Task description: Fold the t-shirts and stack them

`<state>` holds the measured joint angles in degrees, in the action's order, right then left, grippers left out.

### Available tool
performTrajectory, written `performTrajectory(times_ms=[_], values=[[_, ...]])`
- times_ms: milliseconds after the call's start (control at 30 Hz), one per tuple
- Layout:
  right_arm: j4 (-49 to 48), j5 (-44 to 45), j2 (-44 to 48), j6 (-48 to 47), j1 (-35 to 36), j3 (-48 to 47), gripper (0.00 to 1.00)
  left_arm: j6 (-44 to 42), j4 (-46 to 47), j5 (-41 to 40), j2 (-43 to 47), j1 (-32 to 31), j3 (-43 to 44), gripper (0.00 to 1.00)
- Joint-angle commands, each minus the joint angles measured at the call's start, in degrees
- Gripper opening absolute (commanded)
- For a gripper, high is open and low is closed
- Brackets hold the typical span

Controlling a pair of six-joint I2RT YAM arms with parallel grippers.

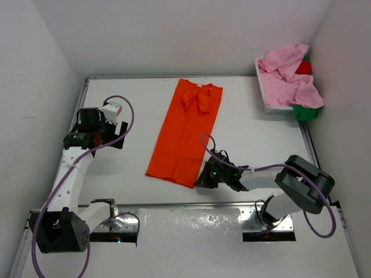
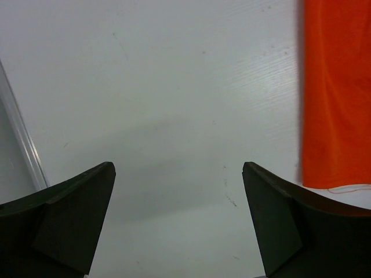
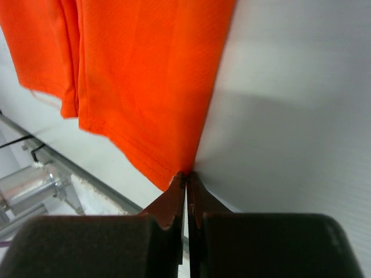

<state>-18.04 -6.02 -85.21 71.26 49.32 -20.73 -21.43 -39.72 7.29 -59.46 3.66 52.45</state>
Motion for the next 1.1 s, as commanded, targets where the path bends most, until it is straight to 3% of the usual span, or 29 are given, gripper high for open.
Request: performTrajectory(times_ms=[0, 167, 267, 333, 400, 433, 467, 567, 667, 700, 800, 833, 933, 1067], values=[[4.06, 2.94, 3.73, -1.56, -2.12, 2.8, 0.0, -2.21, 1.67, 2.82, -0.21, -4.19, -0.5, 0.9], [12.21, 1.11, 14.53, -6.66, -9.67, 8.94, 0.0, -4.05, 4.13, 4.38, -1.44, -21.2, -2.87, 0.79], [20.72, -1.0, 21.19, -13.58, -12.67, 10.53, 0.0, -9.75, 1.16, 2.49, -5.3, -31.85, -2.61, 0.71], [24.88, -1.36, 23.67, -16.23, -13.19, 11.15, 0.0, -17.13, -1.05, -3.12, -5.84, -40.43, -2.61, 0.69], [26.57, -1.62, 26.84, -17.3, -13.37, 12.55, 0.0, -25.45, -2.99, -5.0, -4.79, -43.72, -2.44, 0.69], [25.35, -2.84, 27.81, -16.86, -13.37, 14.47, 0.0, -28.03, -2.99, -4.57, -4.18, -44.0, -1.74, 0.69], [21.77, -3.46, 28.86, -16.08, -13.37, 14.93, 0.13, -29.7, -1.42, -5.09, -3.13, -43.92, -1.65, 0.69], [22.17, -1.11, 27.03, -16.42, -12.5, 10.64, 0.34, -35.16, -0.53, -5.45, -3.2, -42.78, -3.65, 0.65], [13.86, -2.32, 21.86, -11.88, -11.0, 7.9, 0.43, -35.0, 0.08, -2.63, -3.73, -41.1, -9.98, 0.66], [11.3, -3.02, 18.53, -10.46, -9.61, 7.46, 0.46, -31.51, 1.22, -3.33, -4.25, -41.1, -11.82, 0.65], [6.37, -4.87, 11.59, -6.06, -7.14, 5.44, 0.5, -23.93, 4.04, -4.75, -9.25, -36.47, -14.22, 0.63], [3.66, -5.22, 9.9, -5.09, -6.52, 5.0, 0.5, -22.88, 3.87, -0.83, -10.83, -30.18, -12.56, 0.63], [-2.59, -6.63, 3.33, -0.43, -4.15, 4.3, 0.5, -21.46, 2.46, 4.38, -16.2, -22.58, -9.3, 0.62], [-4.54, -6.37, -1.62, 3.52, -1.42, 3.59, 0.5, -20.67, 5.17, 6.15, -15.78, -22.38, -9.38, 0.62]])
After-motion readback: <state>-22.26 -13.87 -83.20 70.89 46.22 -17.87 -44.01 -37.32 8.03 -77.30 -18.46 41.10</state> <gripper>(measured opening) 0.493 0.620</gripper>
